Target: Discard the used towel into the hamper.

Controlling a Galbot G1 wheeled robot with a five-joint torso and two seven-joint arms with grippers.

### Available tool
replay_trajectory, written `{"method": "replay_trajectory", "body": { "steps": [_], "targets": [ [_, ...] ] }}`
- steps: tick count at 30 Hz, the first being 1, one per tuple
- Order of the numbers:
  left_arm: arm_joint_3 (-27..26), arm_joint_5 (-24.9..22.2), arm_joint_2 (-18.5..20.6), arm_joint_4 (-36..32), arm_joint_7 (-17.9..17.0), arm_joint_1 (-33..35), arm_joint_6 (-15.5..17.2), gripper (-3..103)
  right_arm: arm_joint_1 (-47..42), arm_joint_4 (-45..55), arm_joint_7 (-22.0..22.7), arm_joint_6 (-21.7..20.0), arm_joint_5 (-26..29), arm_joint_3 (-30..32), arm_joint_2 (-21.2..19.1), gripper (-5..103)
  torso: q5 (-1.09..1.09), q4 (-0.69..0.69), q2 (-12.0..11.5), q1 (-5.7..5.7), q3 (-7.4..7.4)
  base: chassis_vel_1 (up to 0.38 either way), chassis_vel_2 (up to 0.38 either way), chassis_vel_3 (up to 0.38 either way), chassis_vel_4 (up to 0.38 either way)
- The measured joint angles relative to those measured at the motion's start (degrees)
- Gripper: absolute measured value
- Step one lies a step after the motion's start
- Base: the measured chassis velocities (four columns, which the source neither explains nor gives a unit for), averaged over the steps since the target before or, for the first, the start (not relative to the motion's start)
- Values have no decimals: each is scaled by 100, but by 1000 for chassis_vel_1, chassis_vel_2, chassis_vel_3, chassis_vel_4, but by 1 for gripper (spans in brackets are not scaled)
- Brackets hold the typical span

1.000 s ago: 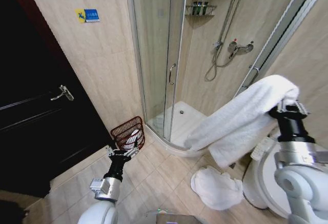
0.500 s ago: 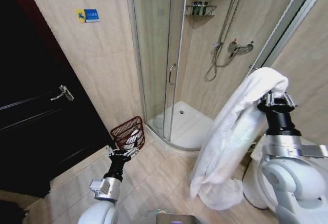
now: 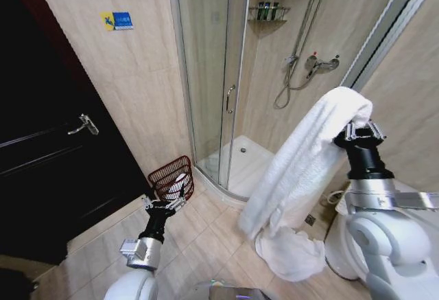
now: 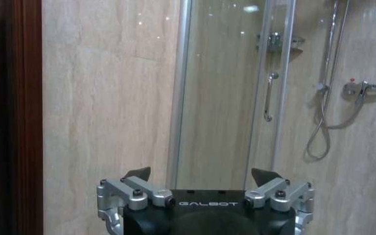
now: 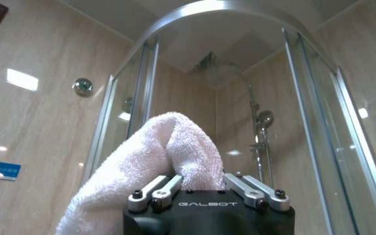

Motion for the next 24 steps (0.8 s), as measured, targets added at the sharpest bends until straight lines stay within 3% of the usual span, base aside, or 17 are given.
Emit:
{"method": "replay_trajectory", "body": {
  "steps": [15, 16, 24],
  "targets": [
    [-2, 0, 6, 0, -1, 0, 0, 100, 142, -66, -77, 67, 157, -78, -226, 13, -7, 2, 0, -1, -1, 157, 132, -133, -138],
    [-2, 0, 5, 0, -1, 0, 0, 100, 147, -76, -80, 81, 163, -89, -229, 13, 1, 1, 0, -2, -1, 68, 56, -45, -96],
    [1, 0, 2, 0, -1, 0, 0, 100, 239, -138, -125, 98, 248, -154, -303, 13, 0, -2, -1, 0, 0, -16, -30, 13, 3]
  ]
}}
